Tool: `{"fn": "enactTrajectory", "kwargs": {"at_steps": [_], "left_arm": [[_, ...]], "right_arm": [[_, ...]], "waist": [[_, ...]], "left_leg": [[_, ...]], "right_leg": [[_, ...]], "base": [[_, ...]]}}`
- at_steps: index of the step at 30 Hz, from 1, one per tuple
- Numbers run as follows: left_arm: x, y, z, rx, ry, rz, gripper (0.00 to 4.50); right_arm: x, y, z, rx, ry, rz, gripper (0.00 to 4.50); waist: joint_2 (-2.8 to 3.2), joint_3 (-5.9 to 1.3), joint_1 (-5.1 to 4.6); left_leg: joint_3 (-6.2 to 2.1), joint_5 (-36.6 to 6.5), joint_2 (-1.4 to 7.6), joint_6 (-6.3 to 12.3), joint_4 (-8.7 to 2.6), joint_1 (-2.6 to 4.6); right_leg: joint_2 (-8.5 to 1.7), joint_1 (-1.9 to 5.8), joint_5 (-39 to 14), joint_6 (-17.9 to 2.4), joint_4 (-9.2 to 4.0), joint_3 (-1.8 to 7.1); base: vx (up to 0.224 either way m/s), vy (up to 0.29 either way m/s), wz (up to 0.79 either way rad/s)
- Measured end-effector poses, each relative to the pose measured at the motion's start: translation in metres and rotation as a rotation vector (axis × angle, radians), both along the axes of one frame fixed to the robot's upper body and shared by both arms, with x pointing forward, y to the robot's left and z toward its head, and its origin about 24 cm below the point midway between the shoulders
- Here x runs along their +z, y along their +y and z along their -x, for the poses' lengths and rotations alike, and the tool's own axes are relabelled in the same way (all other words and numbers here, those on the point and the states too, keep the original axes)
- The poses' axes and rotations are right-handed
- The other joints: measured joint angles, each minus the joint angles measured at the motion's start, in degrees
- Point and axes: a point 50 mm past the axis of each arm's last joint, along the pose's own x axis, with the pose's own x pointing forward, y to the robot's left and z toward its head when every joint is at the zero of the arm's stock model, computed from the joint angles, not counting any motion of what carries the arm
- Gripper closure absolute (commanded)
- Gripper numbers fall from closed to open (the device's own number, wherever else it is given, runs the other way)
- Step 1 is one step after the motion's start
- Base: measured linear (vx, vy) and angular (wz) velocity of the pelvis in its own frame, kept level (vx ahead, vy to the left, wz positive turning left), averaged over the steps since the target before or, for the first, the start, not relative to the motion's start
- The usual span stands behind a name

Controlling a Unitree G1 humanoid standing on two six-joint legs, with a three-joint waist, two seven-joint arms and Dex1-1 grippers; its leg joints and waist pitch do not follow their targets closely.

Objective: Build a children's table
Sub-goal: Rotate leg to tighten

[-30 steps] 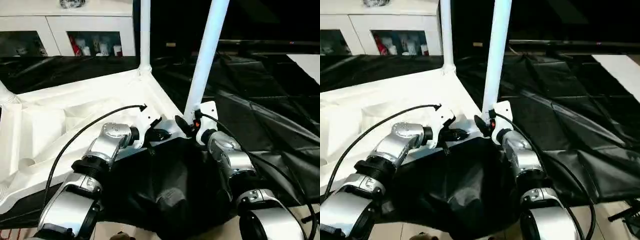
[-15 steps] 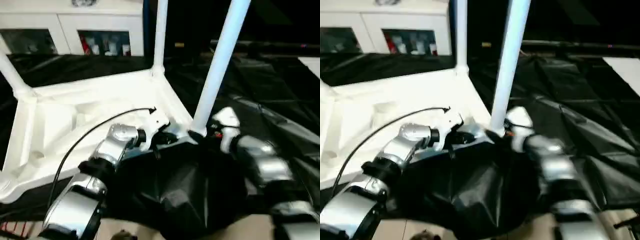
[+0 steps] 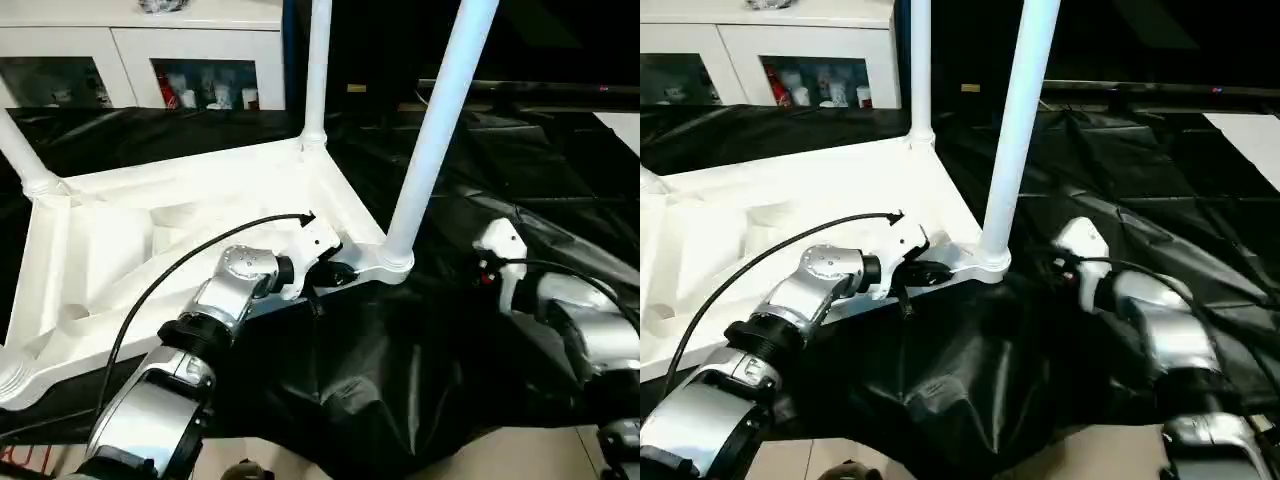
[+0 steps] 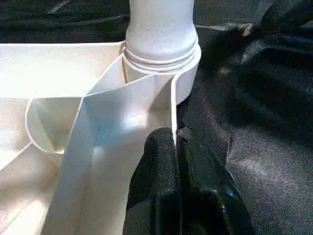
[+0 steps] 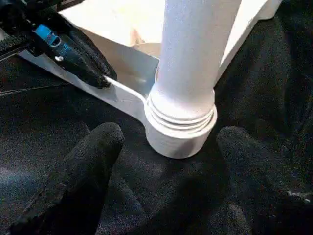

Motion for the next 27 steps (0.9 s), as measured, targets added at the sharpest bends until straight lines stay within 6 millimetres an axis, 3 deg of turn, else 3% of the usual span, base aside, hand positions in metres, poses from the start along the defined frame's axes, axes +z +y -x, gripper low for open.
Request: {"fn": "enactTrajectory", "kwargs": {"at_steps": [7,8,10,14,18,23,27], "left_arm": [[0.002,-0.003,0.001,-0.037,-0.068,-0.022,4.5],[0.002,-0.003,0.001,-0.04,-0.068,-0.02,4.06],[0.003,0.0,0.002,-0.022,-0.048,0.027,4.06],[0.032,-0.003,0.003,-0.062,-0.12,0.137,3.63],[0.035,0.035,0.021,-0.022,-0.067,0.104,3.39],[0.04,0.063,0.05,0.001,0.035,0.091,3.01],[0.049,0.085,0.076,0.003,0.076,-0.006,2.73]], "right_arm": [[0.001,0.019,0.014,0.142,0.04,-0.055,0.93],[0.001,0.021,0.014,0.149,0.043,-0.06,0.81],[0.001,0.027,0.012,0.141,0.029,-0.076,0.81],[0.004,0.047,0.002,0.121,-0.014,-0.098,0.81],[0.005,0.063,-0.003,0.119,-0.021,-0.119,0.81],[0.002,0.077,-0.005,0.102,-0.019,-0.149,0.81],[-0.001,0.097,-0.017,0.041,-0.02,-0.181,0.81]], "waist": [[0.0,0.0,0.19],[0.0,0.01,0.17],[-0.01,0.02,0.1],[-0.17,0.09,-0.13],[-0.43,0.09,-1.49],[-1.31,0.47,-1.21],[-1.42,0.48,-1.69]], "left_leg": [[-0.01,0.05,0.02,0.2,0.0,-0.09],[-0.01,0.05,0.02,0.2,0.01,-0.1],[-0.01,0.05,0.03,0.19,0.04,-0.1],[0.0,-0.11,0.05,-0.07,0.06,-0.1],[0.02,-0.11,0.13,-0.11,-0.04,0.0],[0.01,-0.03,0.16,-0.24,0.07,0.0],[0.03,-0.01,0.15,-0.26,0.14,0.08]], "right_leg": [[0.0,-0.05,0.01,-0.02,-0.01,-0.04],[0.0,-0.05,0.02,-0.03,-0.01,-0.04],[0.0,-0.05,0.01,-0.02,0.0,-0.04],[0.0,-0.06,0.06,-0.09,0.01,-0.04],[0.04,-0.1,0.01,-0.05,0.14,-0.04],[0.04,-0.15,-0.1,0.05,0.38,-0.04],[0.04,-0.1,-0.13,0.1,0.42,0.04]], "base": [[0.0,0.0,0.0],[0.0,0.0,0.0],[0.0,0.0,0.0],[0.0,0.0,0.0],[0.0,0.0,0.0],[0.0,0.0,0.0],[0.0,0.0,0.0]]}}
